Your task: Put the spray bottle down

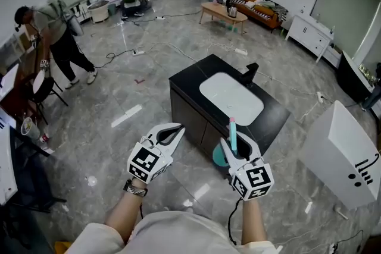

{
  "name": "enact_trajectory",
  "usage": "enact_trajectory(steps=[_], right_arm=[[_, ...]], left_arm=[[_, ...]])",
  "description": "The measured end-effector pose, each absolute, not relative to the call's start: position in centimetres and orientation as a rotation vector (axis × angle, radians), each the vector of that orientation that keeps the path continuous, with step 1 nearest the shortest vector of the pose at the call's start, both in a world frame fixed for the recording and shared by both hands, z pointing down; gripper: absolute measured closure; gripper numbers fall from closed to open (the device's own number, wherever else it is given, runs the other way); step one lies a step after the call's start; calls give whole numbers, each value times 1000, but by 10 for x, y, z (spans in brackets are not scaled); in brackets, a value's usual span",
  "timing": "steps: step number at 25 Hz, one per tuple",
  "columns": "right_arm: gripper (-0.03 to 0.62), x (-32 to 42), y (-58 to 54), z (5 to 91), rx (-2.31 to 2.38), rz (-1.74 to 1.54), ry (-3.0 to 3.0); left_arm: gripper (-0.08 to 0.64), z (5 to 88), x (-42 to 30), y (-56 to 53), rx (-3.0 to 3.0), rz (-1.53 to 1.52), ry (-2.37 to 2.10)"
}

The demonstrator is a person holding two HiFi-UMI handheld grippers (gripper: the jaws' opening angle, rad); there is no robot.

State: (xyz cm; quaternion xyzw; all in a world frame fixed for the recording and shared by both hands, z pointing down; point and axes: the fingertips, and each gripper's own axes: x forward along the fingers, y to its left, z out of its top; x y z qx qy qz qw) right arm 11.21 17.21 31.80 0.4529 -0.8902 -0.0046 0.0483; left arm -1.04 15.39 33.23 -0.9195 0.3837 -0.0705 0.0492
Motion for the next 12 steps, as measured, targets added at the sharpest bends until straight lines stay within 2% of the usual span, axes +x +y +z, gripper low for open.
enact_trajectory(steps=[12], right_arm=[[445, 137, 150, 331, 1342, 26, -2746]], left_arm=[[554, 357, 14, 144, -2807, -227, 1261]])
